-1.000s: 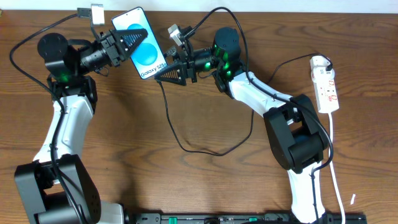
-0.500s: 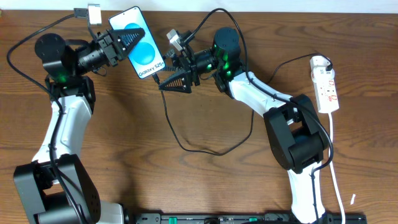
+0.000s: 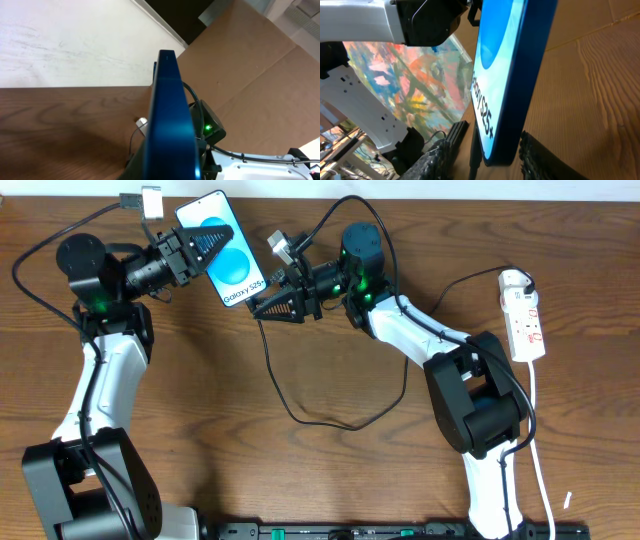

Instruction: Plug charger to phone and switch on socket

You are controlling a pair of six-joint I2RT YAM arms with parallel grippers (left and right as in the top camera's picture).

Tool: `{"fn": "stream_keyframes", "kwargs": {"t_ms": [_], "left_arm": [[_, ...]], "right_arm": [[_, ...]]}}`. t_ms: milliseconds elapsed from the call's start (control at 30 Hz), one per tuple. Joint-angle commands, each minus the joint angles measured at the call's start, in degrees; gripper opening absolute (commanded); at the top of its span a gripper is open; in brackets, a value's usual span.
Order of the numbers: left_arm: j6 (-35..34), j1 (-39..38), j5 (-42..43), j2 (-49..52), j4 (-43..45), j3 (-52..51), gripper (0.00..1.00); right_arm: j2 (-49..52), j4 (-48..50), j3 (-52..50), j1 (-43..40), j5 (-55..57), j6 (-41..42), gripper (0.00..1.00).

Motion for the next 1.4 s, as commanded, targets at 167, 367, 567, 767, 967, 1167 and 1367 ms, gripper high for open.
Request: {"fn": "stream_keyframes", "kwargs": {"t_ms": [167, 367, 567, 767, 967, 1167, 1367], "left_arm": [[-0.3, 0.2, -1.6, -1.1, 0.6, 0.5, 0.07], [-0.3, 0.2, -1.6, -1.1, 0.6, 0.5, 0.08], [-0.3, 0.2, -1.6, -1.1, 0.6, 0.5, 0.07], [-0.3, 0.2, -1.6, -1.1, 0.6, 0.5, 0.08], [1.0, 0.2, -0.6, -1.1, 0.6, 0.5, 0.08], [3.3, 0.2, 1.5, -1.1, 0.5, 0.5, 0.08], [3.5, 0.2, 2.8, -1.0, 0.6, 0.5, 0.07]], "right_arm": [[-0.8, -0.3, 0.8, 1.0, -0.5, -1.1, 0.33], [-0.8, -0.3, 0.8, 1.1, -0.5, -1.4, 0.17], [-0.8, -0.3, 0.8, 1.1, -0.5, -1.3, 0.01], [-0.8, -0.3, 0.8, 1.1, -0.5, -1.4, 0.01], [-0.8, -0.3, 0.8, 1.1, -0.5, -1.3, 0.01], [-0.8, -0.3, 0.8, 1.1, -0.5, -1.2, 0.01], [-0.8, -0.3, 0.8, 1.1, -0.3, -0.4, 0.01]]}}
